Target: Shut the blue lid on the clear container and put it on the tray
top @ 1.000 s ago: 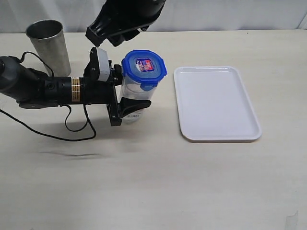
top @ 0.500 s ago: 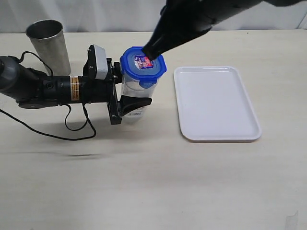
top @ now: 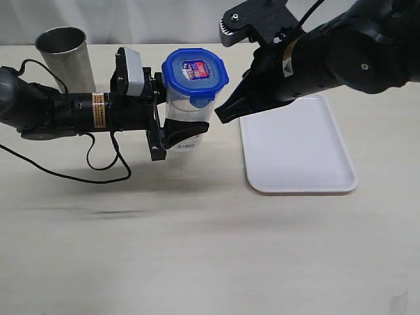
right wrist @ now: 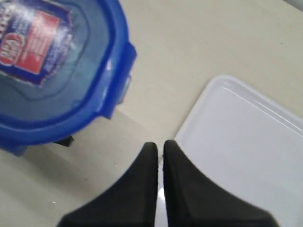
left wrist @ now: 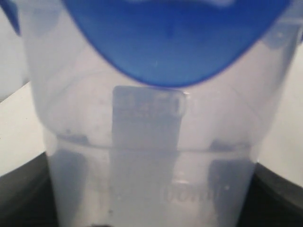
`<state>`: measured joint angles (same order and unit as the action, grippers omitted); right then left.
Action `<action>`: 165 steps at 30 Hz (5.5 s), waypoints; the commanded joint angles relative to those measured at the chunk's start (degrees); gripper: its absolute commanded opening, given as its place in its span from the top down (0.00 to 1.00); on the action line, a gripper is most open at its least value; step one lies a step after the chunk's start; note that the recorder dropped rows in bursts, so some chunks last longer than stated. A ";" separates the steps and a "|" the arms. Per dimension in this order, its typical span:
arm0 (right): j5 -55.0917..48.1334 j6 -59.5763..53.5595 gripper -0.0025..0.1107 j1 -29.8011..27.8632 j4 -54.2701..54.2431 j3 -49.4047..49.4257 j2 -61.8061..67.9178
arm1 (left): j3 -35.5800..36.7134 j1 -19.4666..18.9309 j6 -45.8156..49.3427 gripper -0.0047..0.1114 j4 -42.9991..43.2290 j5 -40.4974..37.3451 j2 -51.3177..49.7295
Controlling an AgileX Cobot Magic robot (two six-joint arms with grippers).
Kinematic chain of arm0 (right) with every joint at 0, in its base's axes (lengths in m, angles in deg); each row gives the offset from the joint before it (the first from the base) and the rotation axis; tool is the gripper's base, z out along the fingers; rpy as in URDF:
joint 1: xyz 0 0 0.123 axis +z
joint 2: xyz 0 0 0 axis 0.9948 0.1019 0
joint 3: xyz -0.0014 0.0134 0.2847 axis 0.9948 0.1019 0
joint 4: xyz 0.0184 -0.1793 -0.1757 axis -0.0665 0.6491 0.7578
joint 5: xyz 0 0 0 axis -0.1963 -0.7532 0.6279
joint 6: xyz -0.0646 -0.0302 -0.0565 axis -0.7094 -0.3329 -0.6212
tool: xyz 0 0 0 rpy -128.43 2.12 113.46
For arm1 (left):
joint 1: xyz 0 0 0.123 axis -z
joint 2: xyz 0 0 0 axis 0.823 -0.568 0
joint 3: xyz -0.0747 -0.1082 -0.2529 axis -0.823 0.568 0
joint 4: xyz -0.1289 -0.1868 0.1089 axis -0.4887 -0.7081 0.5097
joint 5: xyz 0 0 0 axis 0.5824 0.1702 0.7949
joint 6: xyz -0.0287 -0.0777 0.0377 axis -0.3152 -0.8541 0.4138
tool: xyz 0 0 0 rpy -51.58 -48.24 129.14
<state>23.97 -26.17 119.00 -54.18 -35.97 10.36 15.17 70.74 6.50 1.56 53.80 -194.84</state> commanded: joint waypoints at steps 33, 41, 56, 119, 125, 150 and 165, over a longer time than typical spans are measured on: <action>11.99 -3.26 0.94 6.63 0.13 16.20 -47.40 | -0.21 0.01 -1.94 0.96 -0.81 2.02 0.69; 8.30 -3.26 0.94 6.63 -0.55 18.98 -62.42 | -0.21 0.01 -1.94 0.96 -0.81 2.02 0.69; 8.30 -3.26 0.94 5.04 -1.36 21.71 -82.62 | -0.21 0.01 -2.15 0.96 -0.64 2.02 0.69; 5.79 -3.15 0.94 -29.35 -15.32 61.21 -89.86 | -0.21 0.01 -3.22 0.96 -0.91 2.02 0.69; 5.79 -3.15 0.94 -29.35 -15.32 61.21 -89.86 | -0.21 0.01 -3.22 0.96 -0.78 2.02 0.69; 5.79 -3.15 0.94 -29.35 -15.32 61.21 -89.86 | -17.56 10.87 -7.39 0.96 -4.87 -16.27 0.69; 5.79 -3.15 0.94 -29.35 -15.75 61.21 -89.86 | -29.46 25.26 -4.89 0.96 14.52 -59.34 0.69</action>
<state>29.72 -29.20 90.06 -69.65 25.03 -79.21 -13.14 93.82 0.31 13.72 0.41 -194.87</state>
